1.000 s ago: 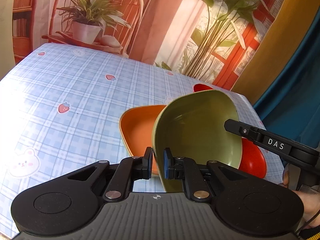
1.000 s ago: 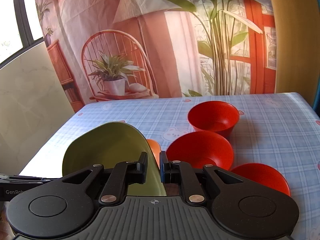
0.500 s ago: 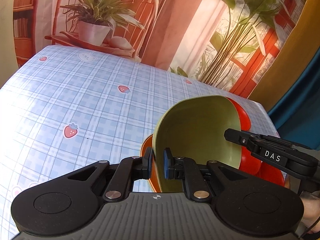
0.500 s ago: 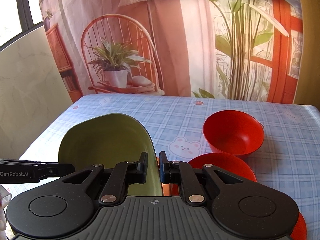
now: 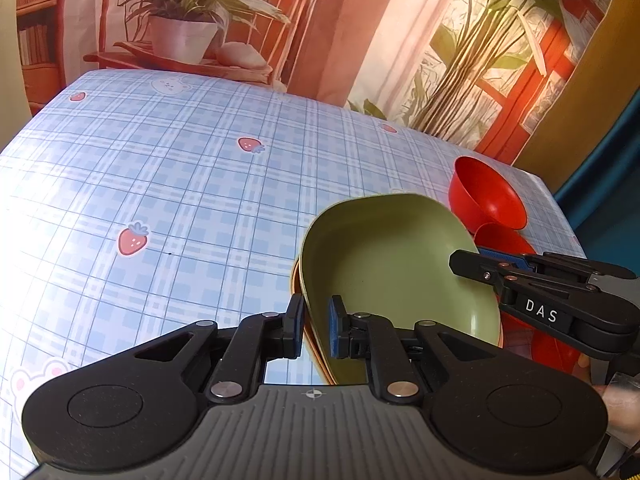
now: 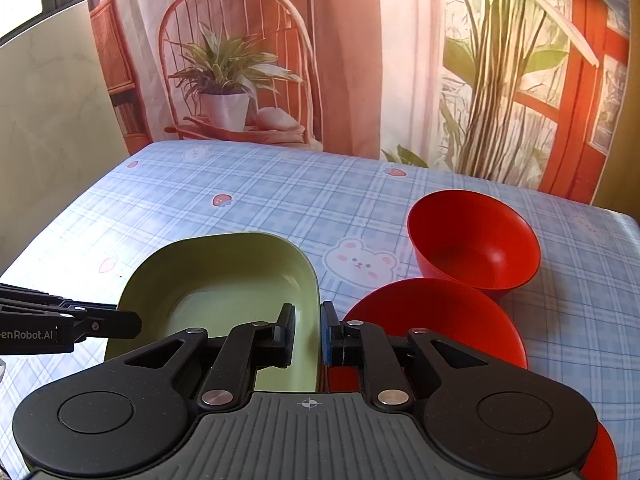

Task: Organize plates and bowls
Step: 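Lower the green plate onto the orange plate and open the left gripper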

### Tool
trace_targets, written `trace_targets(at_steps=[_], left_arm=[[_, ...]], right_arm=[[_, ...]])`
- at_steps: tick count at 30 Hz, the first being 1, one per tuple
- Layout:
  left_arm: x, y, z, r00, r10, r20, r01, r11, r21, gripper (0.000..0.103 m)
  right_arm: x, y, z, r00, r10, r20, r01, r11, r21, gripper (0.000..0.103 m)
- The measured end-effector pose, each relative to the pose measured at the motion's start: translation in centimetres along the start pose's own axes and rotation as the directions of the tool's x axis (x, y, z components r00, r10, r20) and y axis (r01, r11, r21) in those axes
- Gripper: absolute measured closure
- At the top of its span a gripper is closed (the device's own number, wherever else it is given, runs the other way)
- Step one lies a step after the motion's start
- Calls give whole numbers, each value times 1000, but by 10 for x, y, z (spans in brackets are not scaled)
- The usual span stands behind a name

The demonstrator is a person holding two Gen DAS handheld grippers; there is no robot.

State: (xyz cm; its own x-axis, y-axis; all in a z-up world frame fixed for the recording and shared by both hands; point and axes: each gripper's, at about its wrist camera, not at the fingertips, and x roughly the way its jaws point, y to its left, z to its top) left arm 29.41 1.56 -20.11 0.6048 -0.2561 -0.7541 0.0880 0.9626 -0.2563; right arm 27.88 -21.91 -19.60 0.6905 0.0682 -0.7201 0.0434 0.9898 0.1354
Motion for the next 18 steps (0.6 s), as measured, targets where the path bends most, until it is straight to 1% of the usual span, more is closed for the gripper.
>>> trace_targets(at_steps=[2, 8, 11, 18], left_arm=[[-3, 1, 0, 1000, -4, 3, 4, 1000, 0, 86], [-19, -3, -8, 1000, -2, 27, 2, 1000, 0, 85], [-22, -5, -14, 1000, -7, 22, 8, 1000, -4, 85], [-20, -9, -28, 1000, -6, -2, 6, 1000, -9, 85]], right_arm=[[-4, 1, 0, 1000, 0, 7, 0, 1000, -12, 83], [-30, 10, -8, 998, -3, 65, 6, 998, -58, 83], [-41, 14, -18, 996, -8, 83, 14, 998, -68, 83], [-57, 28, -50, 993, -48, 112, 62, 989, -132, 83]])
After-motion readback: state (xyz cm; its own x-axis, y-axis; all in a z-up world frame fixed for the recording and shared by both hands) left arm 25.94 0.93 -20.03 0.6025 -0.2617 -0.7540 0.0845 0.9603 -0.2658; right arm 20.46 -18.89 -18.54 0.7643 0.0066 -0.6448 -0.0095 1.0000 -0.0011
